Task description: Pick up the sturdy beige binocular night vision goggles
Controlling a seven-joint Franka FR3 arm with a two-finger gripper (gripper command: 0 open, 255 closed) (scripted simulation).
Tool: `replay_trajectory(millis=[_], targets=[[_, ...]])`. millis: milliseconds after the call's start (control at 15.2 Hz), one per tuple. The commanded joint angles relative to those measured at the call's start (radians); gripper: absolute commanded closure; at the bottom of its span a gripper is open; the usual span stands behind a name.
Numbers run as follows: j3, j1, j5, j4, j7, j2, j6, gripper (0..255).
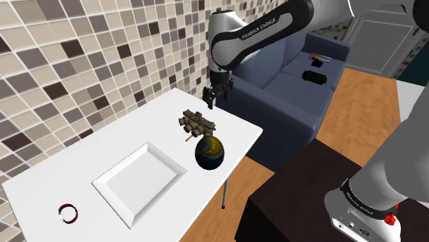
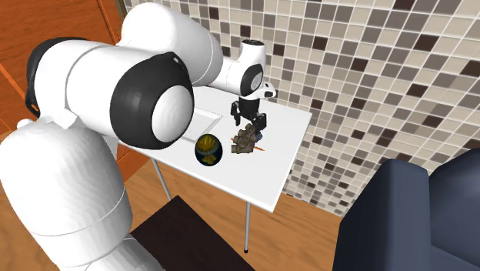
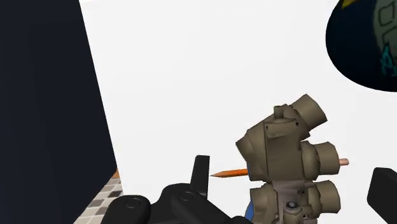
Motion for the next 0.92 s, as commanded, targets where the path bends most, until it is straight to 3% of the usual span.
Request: replay_trajectory(millis=[0,462,858], targets=[[0.004,0.014,-0.022,0.085,0.014,0.086,0.000,0],[0.004,0.074,-0.087,0.373,0.042,0.367,-0.018,0],[0.000,0.077,-0.093,0.362,0.045,0.405,0.031,0]])
